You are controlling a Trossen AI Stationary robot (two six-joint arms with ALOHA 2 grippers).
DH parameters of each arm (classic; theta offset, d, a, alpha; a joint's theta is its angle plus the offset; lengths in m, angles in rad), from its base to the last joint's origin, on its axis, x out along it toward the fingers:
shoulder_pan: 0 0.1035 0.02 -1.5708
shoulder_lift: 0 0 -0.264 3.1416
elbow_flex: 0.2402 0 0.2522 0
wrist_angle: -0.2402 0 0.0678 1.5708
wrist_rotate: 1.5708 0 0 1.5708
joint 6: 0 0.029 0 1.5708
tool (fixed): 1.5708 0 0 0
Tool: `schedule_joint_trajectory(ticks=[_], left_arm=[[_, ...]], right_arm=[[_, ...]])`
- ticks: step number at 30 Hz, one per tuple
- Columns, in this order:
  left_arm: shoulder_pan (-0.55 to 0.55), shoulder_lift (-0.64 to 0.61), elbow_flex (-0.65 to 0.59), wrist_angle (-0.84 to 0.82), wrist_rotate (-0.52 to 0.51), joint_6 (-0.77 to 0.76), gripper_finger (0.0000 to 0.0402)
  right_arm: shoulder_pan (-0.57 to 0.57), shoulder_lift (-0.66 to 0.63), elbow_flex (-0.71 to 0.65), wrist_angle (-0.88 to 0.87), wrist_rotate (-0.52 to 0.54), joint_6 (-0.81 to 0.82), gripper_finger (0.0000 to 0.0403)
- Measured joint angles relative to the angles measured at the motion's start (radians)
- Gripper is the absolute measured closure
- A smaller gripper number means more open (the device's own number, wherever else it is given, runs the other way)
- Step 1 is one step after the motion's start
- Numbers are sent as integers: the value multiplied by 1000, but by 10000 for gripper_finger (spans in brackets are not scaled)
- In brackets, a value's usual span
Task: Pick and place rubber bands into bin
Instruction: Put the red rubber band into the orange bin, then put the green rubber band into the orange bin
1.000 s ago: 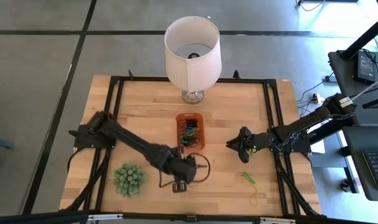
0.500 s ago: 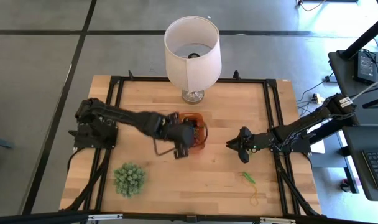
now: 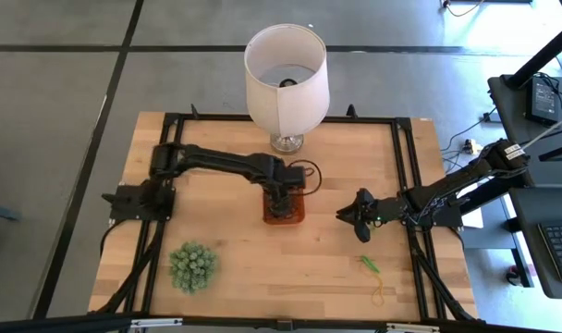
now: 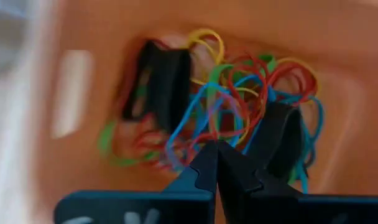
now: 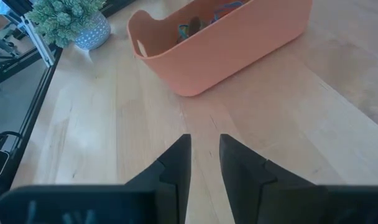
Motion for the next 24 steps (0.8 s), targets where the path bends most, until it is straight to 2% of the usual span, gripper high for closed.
schedule_joint_trajectory(ticks=[6, 11, 20, 24], left_arm=[[10, 132, 0, 54, 42, 35, 397], [9, 149, 2, 56, 44, 49, 382], [1, 36, 0, 52, 37, 90, 304], [1, -44, 0, 54, 34, 93, 285]], right_arm=[[0, 0, 0, -8, 0, 1, 315], [0, 0, 0, -10, 0, 3, 315], [0, 0, 0, -11, 0, 3, 315], [0, 0, 0, -13, 0, 2, 315]])
